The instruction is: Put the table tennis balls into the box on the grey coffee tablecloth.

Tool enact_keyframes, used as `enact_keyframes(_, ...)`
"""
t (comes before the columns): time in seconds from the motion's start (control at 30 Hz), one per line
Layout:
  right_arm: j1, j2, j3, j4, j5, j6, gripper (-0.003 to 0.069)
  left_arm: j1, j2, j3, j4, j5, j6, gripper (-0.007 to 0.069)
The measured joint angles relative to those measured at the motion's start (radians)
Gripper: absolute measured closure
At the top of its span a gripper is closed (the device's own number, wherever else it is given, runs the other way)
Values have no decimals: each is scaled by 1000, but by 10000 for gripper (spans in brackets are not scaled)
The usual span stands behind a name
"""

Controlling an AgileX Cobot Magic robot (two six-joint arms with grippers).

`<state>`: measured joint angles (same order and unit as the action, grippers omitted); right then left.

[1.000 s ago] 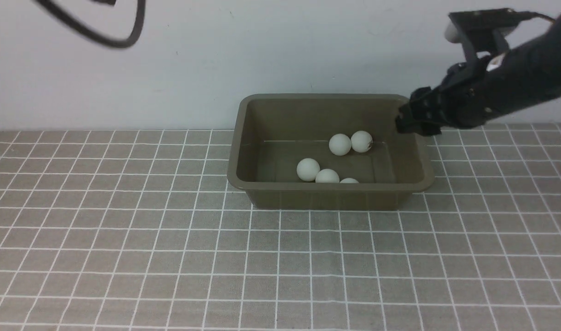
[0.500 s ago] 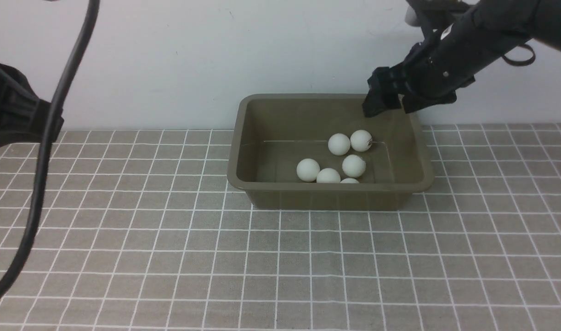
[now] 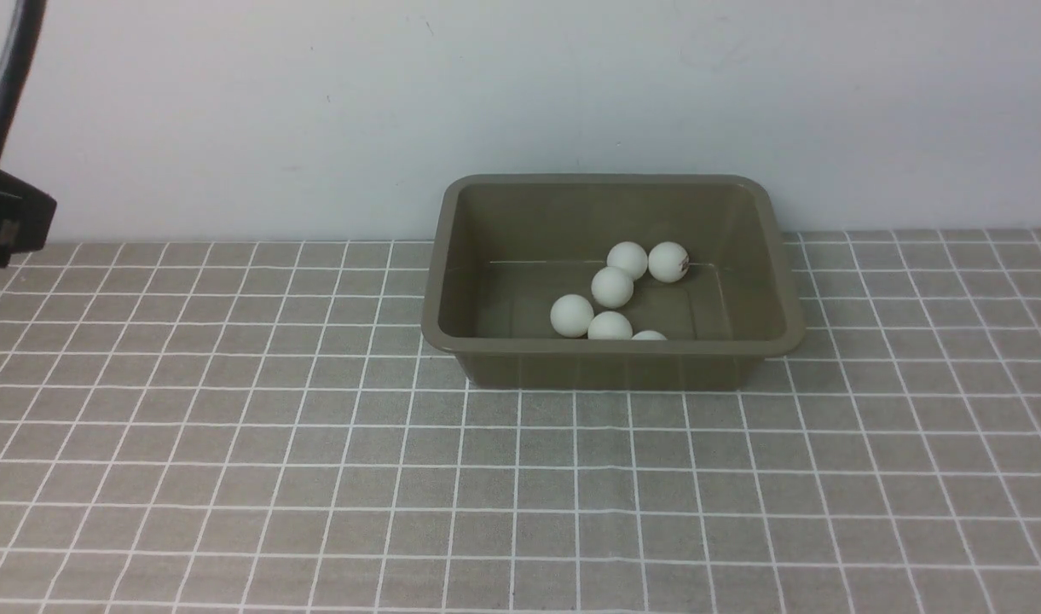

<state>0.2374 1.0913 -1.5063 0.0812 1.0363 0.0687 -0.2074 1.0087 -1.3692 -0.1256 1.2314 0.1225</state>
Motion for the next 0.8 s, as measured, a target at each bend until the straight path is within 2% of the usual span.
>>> enact_keyframes(0.23, 0, -560, 564, 8, -260, 40, 672, 0, 0, 0, -55, -37, -1, 629)
enact_keyframes(0.27, 0, -596, 582, 9, -279, 42, 672, 0, 0, 0, -57, -38, -1, 629)
enact_keyframes(0.3, 0, -754, 735, 18, -361, 47, 672, 0, -3, 0, -64, -38, -1, 629)
enact_keyframes(0.4, 0, -1001, 939, 22, -467, 105, 672, 0, -20, 0, -67, -38, -1, 629)
enact_keyframes(0.63, 0, -1106, 1064, 8, -478, 167, 672, 0, -117, 24, -70, -65, 0, 629)
enact_keyframes(0.8, 0, -1106, 1066, -5, -473, 170, 670, 0, -357, 193, -48, -161, -13, 629)
